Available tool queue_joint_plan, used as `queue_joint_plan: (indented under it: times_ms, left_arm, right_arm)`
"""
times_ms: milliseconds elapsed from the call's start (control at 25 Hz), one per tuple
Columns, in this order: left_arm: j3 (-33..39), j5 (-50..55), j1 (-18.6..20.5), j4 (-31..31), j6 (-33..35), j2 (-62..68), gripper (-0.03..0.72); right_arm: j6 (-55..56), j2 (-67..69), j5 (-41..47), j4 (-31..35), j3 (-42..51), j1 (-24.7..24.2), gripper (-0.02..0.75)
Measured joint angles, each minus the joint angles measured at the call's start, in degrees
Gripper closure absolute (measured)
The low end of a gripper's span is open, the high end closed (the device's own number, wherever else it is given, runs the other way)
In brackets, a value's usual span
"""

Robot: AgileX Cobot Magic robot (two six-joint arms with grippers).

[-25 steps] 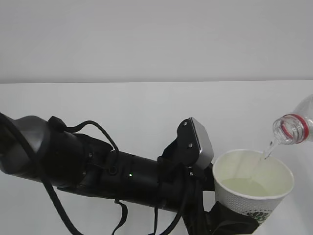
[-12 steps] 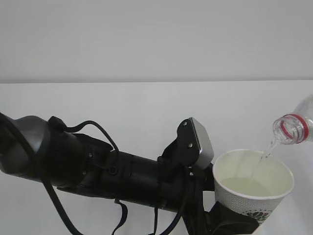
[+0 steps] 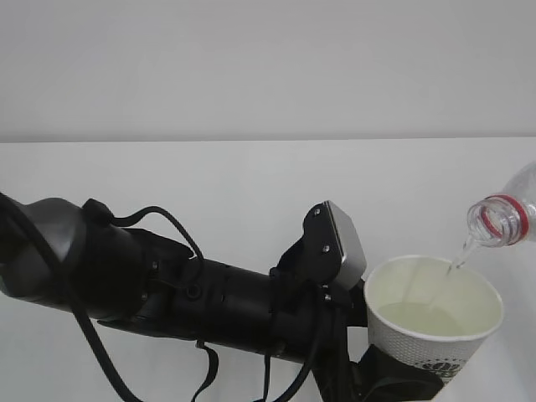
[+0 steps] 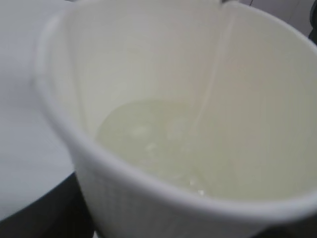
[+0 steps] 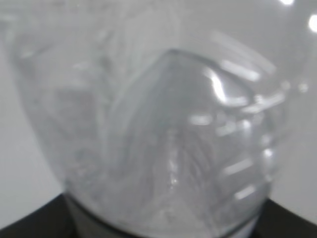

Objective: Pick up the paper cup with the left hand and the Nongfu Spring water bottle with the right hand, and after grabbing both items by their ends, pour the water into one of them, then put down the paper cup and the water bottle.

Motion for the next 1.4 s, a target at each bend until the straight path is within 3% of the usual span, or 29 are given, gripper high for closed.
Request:
queue_joint_plan:
  times_ms: [1400]
  left_arm:
    - [0.0,0.0,0.0,0.0,0.0,0.0,0.16]
  right_arm:
    - [-0.7,0.0,0.0,0.0,0.0,0.0,0.334]
